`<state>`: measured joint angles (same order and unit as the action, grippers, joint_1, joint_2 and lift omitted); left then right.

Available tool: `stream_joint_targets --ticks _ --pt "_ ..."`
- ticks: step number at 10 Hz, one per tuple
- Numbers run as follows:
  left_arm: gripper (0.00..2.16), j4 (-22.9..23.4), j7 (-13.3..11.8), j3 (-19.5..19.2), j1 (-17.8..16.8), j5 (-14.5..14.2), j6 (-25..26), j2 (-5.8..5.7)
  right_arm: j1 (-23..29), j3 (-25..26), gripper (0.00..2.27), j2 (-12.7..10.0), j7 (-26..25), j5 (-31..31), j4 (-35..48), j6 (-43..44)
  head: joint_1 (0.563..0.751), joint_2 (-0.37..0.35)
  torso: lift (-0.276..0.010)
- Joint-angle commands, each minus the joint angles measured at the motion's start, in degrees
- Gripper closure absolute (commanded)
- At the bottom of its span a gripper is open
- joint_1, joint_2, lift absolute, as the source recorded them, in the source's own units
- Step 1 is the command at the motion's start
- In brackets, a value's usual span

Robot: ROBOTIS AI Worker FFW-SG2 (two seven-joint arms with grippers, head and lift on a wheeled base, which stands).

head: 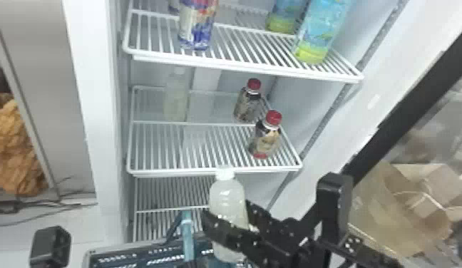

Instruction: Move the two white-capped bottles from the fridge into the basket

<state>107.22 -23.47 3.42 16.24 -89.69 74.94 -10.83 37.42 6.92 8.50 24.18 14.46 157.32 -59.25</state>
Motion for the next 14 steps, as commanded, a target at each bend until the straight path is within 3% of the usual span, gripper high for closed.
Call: stream_joint_targets --ticks 1,4,7,8,11,14 --pt "1.12 0.0 0.0 0.01 -0.07 0.0 0.01 0.02 0.96 -0.29 0.7 0.03 -0.37 1.54 2.92 -5.57 0.695 -0.347 -0.26" --pt "1.12 0.0 0.0 0.01 -0.07 0.0 -0.13 0.02 1.53 -0.18 0.7 0.03 -3.44 3.83 6.43 -19.21 0.695 -0.342 -0.26" --pt "1.12 0.0 0.0 0.01 0.07 0.0 -0.13 0.02 1.53 0.16 0.65 -0.06 -5.82 4.74 7.84 -26.53 0.695 -0.35 -0.26" --pt "1.12 0.0 0.0 -0.1 0.07 0.0 -0.13 0.02 1.53 0.16 0.55 -0.06 -6.17 4.74 7.84 -26.53 0.695 -0.35 -0.26" --pt "1.12 0.0 0.0 -0.1 0.07 0.0 -0.13 0.11 1.81 0.28 0.52 -0.5 -6.52 2.23 8.26 -24.14 0.695 -0.35 -0.26" --pt "1.12 0.0 0.0 -0.22 0.21 -0.12 -0.27 0.11 3.07 0.96 0.52 -1.29 -8.36 -2.12 8.96 -7.96 0.695 -0.35 -0.26"
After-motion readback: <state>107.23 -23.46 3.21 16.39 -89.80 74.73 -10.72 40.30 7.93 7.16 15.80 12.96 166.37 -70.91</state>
